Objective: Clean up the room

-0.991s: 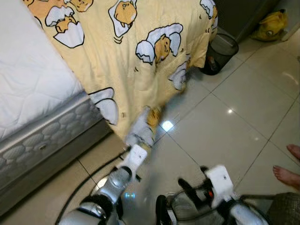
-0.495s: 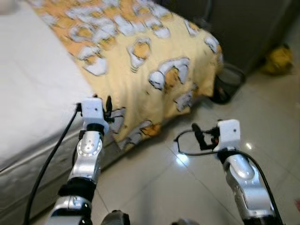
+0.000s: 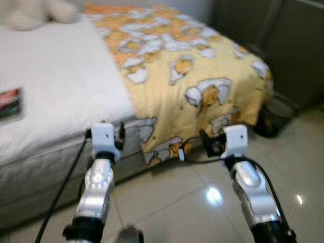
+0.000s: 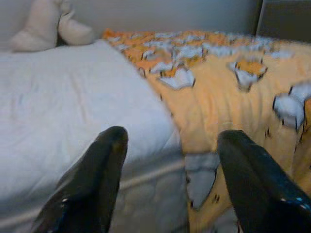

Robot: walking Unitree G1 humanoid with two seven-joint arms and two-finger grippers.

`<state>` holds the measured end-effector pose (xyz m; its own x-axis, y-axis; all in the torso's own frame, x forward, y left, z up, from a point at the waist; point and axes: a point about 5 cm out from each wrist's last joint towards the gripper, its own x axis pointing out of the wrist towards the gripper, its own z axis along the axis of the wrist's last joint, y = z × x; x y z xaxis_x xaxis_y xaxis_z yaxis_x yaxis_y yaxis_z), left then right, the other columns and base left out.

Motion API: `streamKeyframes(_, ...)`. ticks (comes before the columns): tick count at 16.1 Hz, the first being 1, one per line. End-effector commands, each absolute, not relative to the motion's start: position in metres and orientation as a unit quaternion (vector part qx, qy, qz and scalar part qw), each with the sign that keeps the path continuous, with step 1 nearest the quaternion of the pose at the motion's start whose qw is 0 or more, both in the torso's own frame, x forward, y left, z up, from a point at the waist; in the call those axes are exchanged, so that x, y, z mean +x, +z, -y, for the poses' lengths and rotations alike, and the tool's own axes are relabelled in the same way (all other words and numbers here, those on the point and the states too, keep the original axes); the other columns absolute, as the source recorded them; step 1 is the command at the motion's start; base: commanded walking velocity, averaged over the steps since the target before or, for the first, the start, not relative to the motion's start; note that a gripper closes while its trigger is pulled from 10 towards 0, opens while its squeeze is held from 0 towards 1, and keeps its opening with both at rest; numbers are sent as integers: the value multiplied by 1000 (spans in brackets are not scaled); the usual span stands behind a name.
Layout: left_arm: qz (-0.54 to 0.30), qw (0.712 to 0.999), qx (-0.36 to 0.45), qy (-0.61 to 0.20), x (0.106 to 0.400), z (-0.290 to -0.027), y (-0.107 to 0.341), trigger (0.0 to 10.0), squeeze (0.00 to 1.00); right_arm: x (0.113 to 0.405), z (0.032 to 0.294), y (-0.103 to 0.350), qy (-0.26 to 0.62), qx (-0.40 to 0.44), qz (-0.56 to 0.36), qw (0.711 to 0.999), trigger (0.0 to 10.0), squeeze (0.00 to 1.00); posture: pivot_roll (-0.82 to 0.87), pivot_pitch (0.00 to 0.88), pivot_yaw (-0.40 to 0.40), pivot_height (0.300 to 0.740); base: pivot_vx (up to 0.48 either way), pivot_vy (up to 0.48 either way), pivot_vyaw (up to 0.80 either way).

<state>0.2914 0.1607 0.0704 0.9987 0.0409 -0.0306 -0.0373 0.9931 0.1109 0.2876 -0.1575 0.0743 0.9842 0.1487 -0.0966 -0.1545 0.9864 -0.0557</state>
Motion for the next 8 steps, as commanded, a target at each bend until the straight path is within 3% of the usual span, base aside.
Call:
streamKeyframes(1, -21, 997, 78, 5, 296, -155, 75, 10000, 1000, 288, 160, 73, 62, -19, -42, 997, 10000, 1000, 3, 0, 12, 727, 0, -465, 681)
streamKeyframes(3, -41, 990, 129, -27, 306, -145, 75, 10000, 1000, 288, 163, 67, 44, -4, -52, 998, 10000, 1000, -2, 0, 23, 727, 0, -435, 681)
streamKeyframes(4, -30, 989, 141, -40, 309, -140, 80, 10000, 0, 288, 161, 65, 49, -13, -52, 997, 10000, 1000, -4, 0, 25, 727, 251, -405, 556)
streamKeyframes(5, -25, 989, 137, -44, 312, -137, 83, 10000, 0, 288, 160, 62, 49, -20, -57, 997, 10000, 0, -5, 0, 29, 727, 0, 0, 0)
streamKeyframes(6, -22, 990, 135, -47, 313, -136, 85, 10000, 0, 288, 160, 62, 48, -22, -58, 997, 10000, 0, -5, 0, 30, 727, 0, 0, 0)
streamKeyframes(8, -29, 992, 118, -45, 314, -136, 86, 10000, 0, 288, 159, 61, 53, -13, -54, 997, 10000, 0, -8, 0, 34, 727, 371, -135, 0)
